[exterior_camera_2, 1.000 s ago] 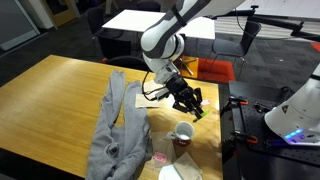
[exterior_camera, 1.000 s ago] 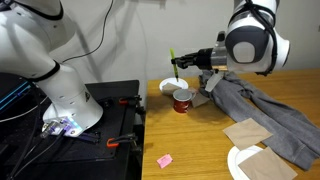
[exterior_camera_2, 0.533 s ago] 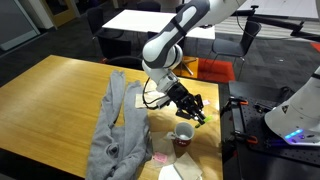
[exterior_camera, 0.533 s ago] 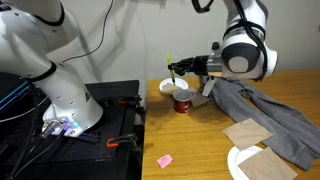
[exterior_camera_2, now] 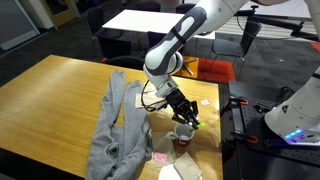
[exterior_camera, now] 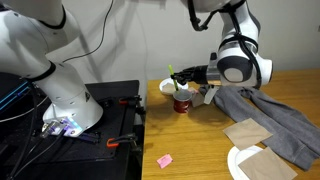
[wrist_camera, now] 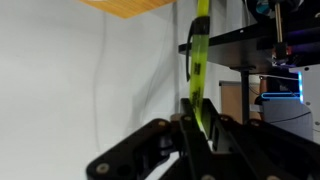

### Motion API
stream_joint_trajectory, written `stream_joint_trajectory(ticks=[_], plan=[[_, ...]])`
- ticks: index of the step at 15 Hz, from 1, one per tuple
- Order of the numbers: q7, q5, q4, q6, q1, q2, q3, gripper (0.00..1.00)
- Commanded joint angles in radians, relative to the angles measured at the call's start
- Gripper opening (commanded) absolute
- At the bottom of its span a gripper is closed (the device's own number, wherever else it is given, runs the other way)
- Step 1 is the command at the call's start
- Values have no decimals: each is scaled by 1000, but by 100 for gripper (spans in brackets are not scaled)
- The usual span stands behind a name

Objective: Put the yellow pen inside the maroon mug

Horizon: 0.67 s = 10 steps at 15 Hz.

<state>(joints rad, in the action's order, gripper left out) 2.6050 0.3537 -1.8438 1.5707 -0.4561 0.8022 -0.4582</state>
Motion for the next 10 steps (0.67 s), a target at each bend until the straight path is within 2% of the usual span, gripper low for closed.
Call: stream_joint_trajectory(ticks=[1, 10], plan=[[0, -19, -7, 49, -31, 7, -33, 4], [-25, -14, -2, 104, 9, 23, 33, 4]])
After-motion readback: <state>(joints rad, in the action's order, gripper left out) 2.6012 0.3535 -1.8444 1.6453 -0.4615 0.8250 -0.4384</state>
